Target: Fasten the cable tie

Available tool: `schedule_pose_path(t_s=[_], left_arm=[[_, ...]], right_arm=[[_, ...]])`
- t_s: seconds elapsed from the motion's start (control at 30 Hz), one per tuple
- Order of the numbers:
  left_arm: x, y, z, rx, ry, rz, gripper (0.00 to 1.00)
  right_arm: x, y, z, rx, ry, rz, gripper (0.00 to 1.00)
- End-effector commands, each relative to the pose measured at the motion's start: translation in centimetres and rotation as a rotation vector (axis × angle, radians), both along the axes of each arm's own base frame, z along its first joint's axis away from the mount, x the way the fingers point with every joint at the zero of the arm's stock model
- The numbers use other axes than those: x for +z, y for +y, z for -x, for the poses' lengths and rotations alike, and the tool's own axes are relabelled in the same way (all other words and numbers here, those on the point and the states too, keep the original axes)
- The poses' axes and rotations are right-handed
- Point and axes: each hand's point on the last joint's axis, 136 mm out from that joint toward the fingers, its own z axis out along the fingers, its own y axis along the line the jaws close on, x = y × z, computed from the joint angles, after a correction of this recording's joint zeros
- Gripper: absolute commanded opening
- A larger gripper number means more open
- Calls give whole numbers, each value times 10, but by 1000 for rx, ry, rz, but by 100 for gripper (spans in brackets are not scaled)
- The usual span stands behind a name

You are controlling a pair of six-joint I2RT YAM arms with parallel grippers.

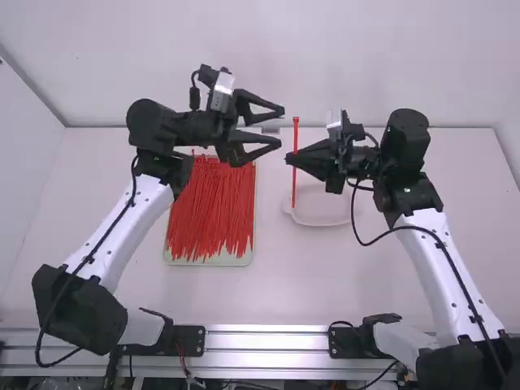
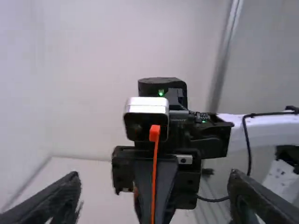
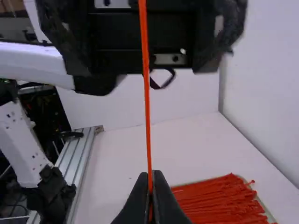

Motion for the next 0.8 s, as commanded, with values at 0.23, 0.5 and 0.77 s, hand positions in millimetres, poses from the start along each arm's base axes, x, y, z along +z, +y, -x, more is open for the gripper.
schedule_pose_path(t_s=[0.23, 0.5, 0.77], left_arm=[[11, -6, 8, -35, 14, 5, 51], [13, -11, 12, -47, 14, 11, 39], [13, -11, 11, -44, 35, 14, 2]], right_arm=[[14, 8, 10, 17, -21, -9, 0], [14, 12, 9, 6, -17, -6, 0], [14, 12, 9, 5, -17, -6, 0]])
